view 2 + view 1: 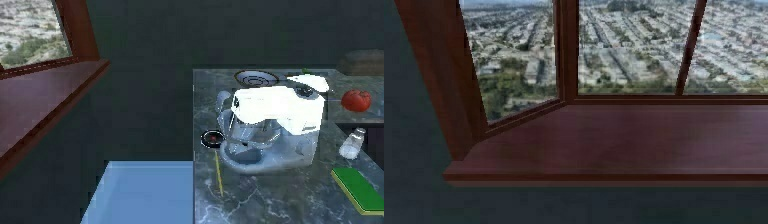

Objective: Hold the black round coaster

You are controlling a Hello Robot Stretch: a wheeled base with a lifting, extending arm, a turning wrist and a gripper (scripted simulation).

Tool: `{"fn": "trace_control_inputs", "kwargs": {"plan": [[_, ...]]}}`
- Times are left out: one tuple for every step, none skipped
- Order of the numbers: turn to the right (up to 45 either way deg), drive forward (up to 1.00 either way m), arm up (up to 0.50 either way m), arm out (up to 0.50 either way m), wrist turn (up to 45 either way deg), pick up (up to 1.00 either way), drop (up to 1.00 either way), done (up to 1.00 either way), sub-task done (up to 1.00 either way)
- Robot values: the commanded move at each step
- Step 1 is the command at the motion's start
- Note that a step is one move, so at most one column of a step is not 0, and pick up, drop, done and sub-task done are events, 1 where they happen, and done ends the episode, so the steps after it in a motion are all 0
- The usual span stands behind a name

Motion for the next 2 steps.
{"fn": "trace_control_inputs", "kwargs": {"plan": [[0.0,0.00,0.50,0.00,0.0,0.00,0.00,0.00,0.00],[0.0,0.00,0.38,0.00,0.0,0.00,0.00,0.00,0.00]]}}
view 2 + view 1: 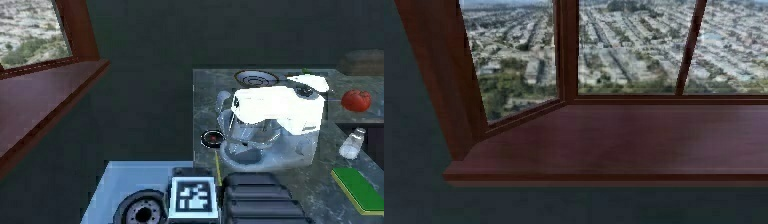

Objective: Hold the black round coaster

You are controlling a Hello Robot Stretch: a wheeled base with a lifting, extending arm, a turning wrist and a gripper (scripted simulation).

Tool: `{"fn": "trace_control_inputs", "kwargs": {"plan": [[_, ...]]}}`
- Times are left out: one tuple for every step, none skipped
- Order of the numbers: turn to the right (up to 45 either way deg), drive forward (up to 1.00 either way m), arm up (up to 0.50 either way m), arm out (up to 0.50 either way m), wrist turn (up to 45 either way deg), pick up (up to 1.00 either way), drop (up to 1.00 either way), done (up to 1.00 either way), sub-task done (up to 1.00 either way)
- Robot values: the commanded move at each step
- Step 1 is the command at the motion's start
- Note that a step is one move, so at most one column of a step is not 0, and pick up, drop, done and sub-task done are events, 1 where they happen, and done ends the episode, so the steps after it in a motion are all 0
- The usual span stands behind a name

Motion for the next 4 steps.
{"fn": "trace_control_inputs", "kwargs": {"plan": [[0.0,0.00,0.00,0.30,0.0,0.00,0.00,0.00,0.00],[0.0,0.00,0.00,0.00,45.0,0.00,0.00,0.00,0.00],[0.0,0.00,0.00,0.00,45.0,0.00,0.00,0.00,0.00],[0.0,0.00,0.00,0.00,45.0,0.00,0.00,0.00,0.00]]}}
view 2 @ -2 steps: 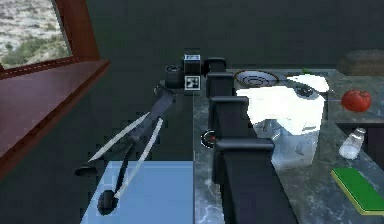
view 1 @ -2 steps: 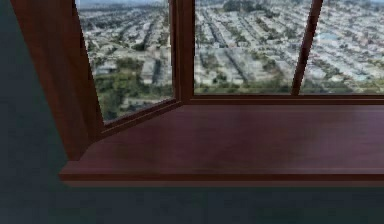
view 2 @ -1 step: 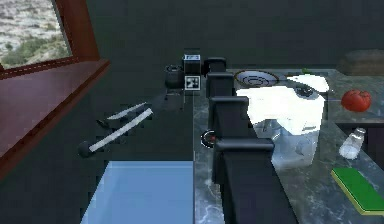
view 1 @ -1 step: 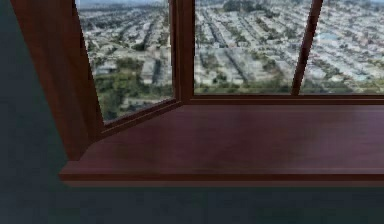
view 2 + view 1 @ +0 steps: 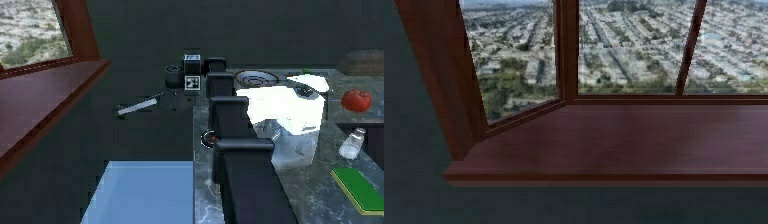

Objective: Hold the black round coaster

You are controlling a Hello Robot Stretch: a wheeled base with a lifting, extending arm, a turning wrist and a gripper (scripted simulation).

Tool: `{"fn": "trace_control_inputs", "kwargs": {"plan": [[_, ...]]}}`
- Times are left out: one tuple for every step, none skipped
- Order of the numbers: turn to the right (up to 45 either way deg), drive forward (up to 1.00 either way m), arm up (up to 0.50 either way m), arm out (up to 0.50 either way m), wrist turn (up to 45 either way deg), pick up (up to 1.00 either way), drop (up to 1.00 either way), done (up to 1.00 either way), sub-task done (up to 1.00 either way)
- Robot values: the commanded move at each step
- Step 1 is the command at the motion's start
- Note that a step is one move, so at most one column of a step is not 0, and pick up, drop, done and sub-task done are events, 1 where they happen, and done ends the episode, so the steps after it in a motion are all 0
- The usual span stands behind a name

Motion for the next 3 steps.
{"fn": "trace_control_inputs", "kwargs": {"plan": [[0.0,0.00,0.00,0.00,45.0,0.00,0.00,0.00,0.00],[0.0,0.00,0.00,0.00,30.0,0.00,0.00,0.00,0.00],[0.0,0.00,-0.16,0.00,0.0,0.00,0.00,0.00,0.00]]}}
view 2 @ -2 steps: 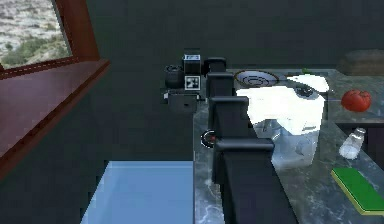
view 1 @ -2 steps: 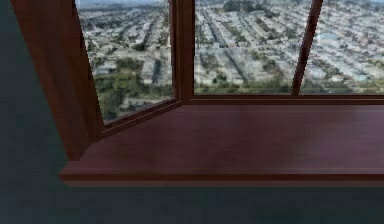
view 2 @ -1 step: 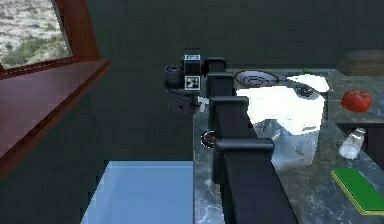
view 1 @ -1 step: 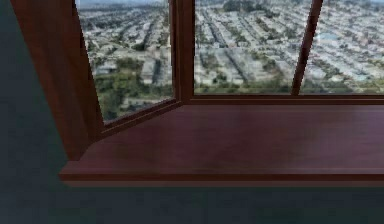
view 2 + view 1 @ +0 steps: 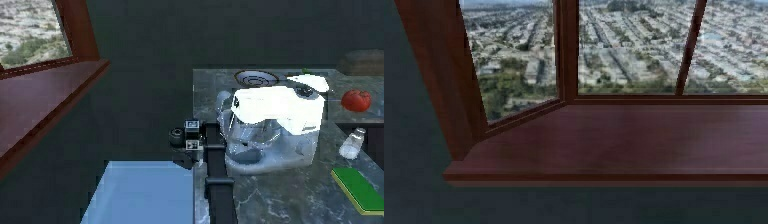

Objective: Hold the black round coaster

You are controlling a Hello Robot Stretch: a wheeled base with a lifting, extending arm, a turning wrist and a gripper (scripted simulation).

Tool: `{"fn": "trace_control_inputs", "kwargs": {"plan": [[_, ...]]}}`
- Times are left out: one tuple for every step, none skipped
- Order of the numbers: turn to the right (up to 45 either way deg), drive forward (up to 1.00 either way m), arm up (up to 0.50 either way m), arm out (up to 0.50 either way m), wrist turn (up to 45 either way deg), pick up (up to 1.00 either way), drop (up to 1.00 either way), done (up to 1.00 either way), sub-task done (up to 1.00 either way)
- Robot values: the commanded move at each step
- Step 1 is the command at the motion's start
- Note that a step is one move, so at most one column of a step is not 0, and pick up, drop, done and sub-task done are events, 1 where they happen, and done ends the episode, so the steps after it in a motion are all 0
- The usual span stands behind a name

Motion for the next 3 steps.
{"fn": "trace_control_inputs", "kwargs": {"plan": [[0.0,0.00,0.00,0.00,0.0,1.00,0.00,0.00,0.00],[0.0,0.00,0.10,0.00,0.0,0.00,0.00,0.00,0.00],[0.0,0.00,0.00,0.00,0.0,0.00,0.00,1.00,0.00]]}}
